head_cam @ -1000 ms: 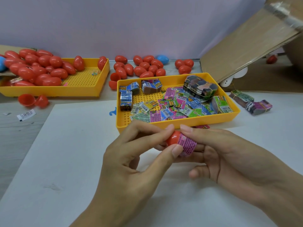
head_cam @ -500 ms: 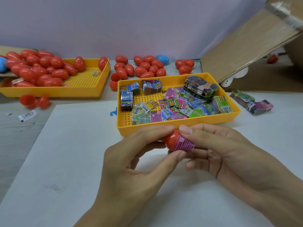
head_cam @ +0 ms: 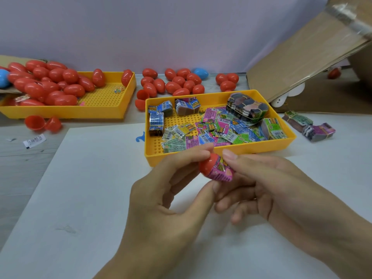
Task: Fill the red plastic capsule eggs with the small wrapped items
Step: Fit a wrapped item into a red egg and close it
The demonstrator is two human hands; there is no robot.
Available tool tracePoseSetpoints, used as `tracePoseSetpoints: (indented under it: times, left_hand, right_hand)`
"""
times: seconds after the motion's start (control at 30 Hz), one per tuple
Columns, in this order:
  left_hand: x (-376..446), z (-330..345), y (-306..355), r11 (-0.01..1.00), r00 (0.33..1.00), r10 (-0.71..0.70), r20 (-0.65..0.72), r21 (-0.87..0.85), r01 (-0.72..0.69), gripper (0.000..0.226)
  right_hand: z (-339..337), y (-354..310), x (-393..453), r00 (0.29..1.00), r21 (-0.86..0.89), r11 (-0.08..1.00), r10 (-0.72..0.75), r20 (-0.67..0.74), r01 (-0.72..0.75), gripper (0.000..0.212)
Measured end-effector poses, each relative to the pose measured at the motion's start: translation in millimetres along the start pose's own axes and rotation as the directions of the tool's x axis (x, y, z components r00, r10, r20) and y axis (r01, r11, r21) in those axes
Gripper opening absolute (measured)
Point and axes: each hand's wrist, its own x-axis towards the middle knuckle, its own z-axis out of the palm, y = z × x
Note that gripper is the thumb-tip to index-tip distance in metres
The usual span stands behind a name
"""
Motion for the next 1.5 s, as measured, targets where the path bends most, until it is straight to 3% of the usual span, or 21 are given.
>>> tracePoseSetpoints:
  times: [0.07, 0.13, 0.2, 0.3, 0.4, 0.5, 0.57, 0.77, 1.0, 1.17, 1.33, 1.5]
  left_hand:
    - [0.6, -2.4, 3.5, 0.998, 0.998, -0.037, 0.049, -0.045, 0.04, 0.045]
    - [2.3, -5.2, 6.5, 0.981, 0.985, -0.167, 0.041, -0.097, 0.17, 0.047]
    - [4.0, -4.9, 9.8, 0.952, 0.961, -0.276, 0.035, -0.128, 0.278, 0.037]
    - [8.1, -3.6, 10.3, 0.943, 0.956, -0.292, 0.029, -0.156, 0.293, 0.022]
    - [10.5, -5.0, 6.4, 0.958, 0.975, -0.222, -0.025, -0.193, 0.213, 0.022]
    - [12.2, -6.5, 2.5, 0.973, 0.987, -0.155, -0.045, -0.178, 0.145, 0.03]
    - [10.5, -6.2, 1.5, 0.982, 0.994, -0.108, -0.03, -0.159, 0.102, 0.033]
    - [6.9, -5.6, 3.4, 0.994, 0.998, -0.05, -0.03, -0.097, 0.046, 0.035]
    - [5.9, -5.4, 2.8, 1.0, 1.0, -0.006, -0.027, -0.017, 0.005, 0.038]
    - [4.4, -4.5, 4.3, 0.999, 1.0, 0.009, 0.028, 0.038, -0.01, 0.04]
    - [4.4, -4.9, 8.0, 0.975, 0.987, -0.162, 0.002, -0.152, 0.16, 0.038]
    - [8.8, -5.9, 8.8, 0.976, 0.983, -0.181, -0.035, -0.129, 0.175, 0.022]
  right_hand:
    - [-0.5, 2.7, -0.4, 0.986, -0.066, 0.987, -0.154, -0.067, 0.149, 0.021]
    - [-2.3, 6.3, -1.1, 0.932, -0.228, 0.923, -0.342, -0.121, 0.309, 0.02]
    - [-2.8, 11.5, -1.9, 0.875, -0.416, 0.821, -0.472, -0.107, 0.391, 0.029]
    - [-1.3, 15.1, -1.9, 0.833, -0.539, 0.708, -0.553, -0.019, 0.457, 0.031]
    - [-4.9, 13.8, -1.0, 0.845, -0.481, 0.738, -0.535, 0.009, 0.472, 0.034]
    - [-6.8, 11.1, 0.9, 0.914, -0.347, 0.88, -0.387, -0.125, 0.325, 0.036]
    - [-4.1, 8.9, 2.5, 0.96, -0.267, 0.941, -0.249, -0.129, 0.208, 0.031]
    - [-0.6, 6.5, 0.0, 0.958, -0.233, 0.942, -0.269, -0.097, 0.241, 0.028]
    - [0.0, 2.4, 2.7, 0.981, -0.085, 0.983, -0.168, -0.092, 0.16, 0.036]
    - [-0.7, 6.5, 1.6, 0.956, -0.096, 0.961, -0.269, -0.119, 0.258, 0.02]
    - [-6.0, 11.9, 1.9, 0.854, -0.33, 0.838, -0.5, -0.146, 0.434, 0.028]
    - [-5.3, 17.6, 1.6, 0.813, -0.419, 0.737, -0.583, 0.004, 0.53, 0.034]
